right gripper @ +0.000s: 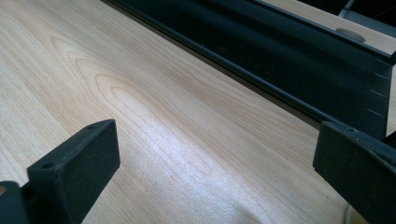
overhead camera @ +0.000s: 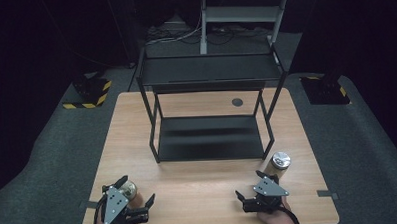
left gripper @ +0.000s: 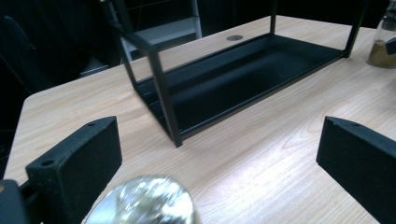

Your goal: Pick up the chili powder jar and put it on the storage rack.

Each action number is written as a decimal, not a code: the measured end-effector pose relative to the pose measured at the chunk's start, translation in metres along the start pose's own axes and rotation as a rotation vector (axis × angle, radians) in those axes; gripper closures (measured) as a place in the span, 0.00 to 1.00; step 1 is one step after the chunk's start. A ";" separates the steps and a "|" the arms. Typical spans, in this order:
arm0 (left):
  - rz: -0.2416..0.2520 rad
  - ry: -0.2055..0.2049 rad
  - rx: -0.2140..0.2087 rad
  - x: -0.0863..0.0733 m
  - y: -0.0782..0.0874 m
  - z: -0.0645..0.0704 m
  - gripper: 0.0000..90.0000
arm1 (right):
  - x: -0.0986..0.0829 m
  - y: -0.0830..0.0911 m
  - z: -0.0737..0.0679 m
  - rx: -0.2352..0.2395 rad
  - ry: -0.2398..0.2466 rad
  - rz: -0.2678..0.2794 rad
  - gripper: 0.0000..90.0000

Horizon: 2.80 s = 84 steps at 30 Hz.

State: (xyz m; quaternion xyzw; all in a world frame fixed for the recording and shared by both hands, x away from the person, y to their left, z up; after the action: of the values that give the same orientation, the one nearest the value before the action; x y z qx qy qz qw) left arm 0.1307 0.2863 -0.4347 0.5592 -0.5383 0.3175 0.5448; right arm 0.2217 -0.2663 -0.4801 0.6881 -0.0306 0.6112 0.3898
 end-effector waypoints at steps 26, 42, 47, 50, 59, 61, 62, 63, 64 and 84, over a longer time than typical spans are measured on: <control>-0.048 0.052 0.073 -0.027 0.003 -0.009 0.01 | 0.000 0.001 0.001 0.008 0.006 0.001 0.00; -0.068 0.144 0.052 -0.038 -0.003 -0.023 0.10 | -0.001 0.001 0.001 0.008 0.003 0.004 0.00; -0.063 0.153 0.053 -0.040 -0.003 -0.024 0.18 | -0.001 0.001 0.001 0.009 0.003 0.004 0.00; -0.071 0.153 0.048 -0.041 -0.003 -0.026 0.25 | -0.001 0.001 0.001 0.010 0.004 0.004 0.00; -0.059 0.137 0.033 -0.043 -0.003 -0.027 0.38 | -0.001 0.001 0.002 0.011 0.001 0.003 0.00; -0.059 0.140 0.030 -0.043 -0.003 -0.028 0.38 | -0.001 0.001 0.002 0.011 0.002 0.003 0.00; -0.058 0.142 0.031 -0.043 -0.003 -0.028 0.38 | -0.001 0.001 0.002 0.012 0.002 0.004 0.00; -0.058 0.143 0.032 -0.043 -0.003 -0.028 0.38 | -0.001 0.001 0.002 0.012 0.002 0.004 0.00; -0.059 0.143 0.032 -0.043 -0.003 -0.028 0.38 | -0.001 0.001 0.002 0.012 0.000 0.005 0.00; -0.022 0.155 0.022 -0.040 0.003 -0.029 0.38 | 0.002 0.000 0.002 0.015 0.001 -0.012 0.00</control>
State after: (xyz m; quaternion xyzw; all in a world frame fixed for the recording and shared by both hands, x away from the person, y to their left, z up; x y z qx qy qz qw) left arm 0.1260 0.3243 -0.4662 0.5448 -0.4848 0.3598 0.5821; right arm 0.2243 -0.2666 -0.4786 0.6911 -0.0217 0.6094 0.3881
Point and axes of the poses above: each handheld gripper's, and its own axes: y roughly backward along the jaws, x roughly out of its top, z roughly to its right, the point moved 2 cm from there along -y, roughly forward along the jaws, and after that the axes turned 15 degrees about x, right-handed, at the moved point
